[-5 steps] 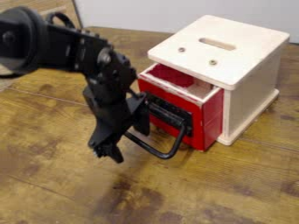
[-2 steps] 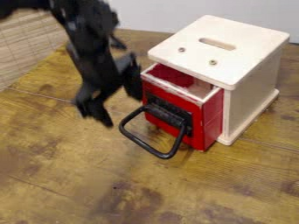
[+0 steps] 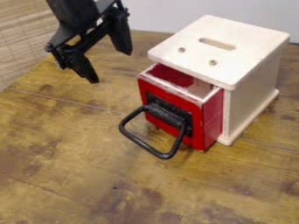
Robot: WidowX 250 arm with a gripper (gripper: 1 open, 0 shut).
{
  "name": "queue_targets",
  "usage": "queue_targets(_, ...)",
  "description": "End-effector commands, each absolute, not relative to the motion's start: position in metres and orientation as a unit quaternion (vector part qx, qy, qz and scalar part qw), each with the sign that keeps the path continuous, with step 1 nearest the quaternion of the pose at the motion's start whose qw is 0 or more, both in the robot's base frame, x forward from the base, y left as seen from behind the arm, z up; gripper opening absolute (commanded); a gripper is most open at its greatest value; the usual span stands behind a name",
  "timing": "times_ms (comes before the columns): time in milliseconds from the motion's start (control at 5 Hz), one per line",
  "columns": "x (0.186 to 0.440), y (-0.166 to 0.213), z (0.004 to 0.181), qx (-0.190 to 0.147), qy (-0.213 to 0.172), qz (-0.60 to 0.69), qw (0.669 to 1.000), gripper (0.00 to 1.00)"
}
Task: Open the drawer
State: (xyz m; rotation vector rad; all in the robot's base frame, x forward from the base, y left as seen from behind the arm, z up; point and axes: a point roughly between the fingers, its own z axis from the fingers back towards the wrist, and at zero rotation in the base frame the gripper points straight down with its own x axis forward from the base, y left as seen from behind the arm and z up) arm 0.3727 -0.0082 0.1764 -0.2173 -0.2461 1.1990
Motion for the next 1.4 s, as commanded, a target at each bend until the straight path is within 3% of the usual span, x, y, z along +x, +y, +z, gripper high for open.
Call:
queue_targets(0,0.367,-0.012,0.205,-0.131,-0.156,0.525,0.826,1.00)
queue_targets(400,0.366,-0.027,0.196,-0.140,-0.157,0.460,0.863,1.00)
queue_targets(1200,0.368,-0.044,0.171,-0.154,-0.203,0.416,0.873,1.00)
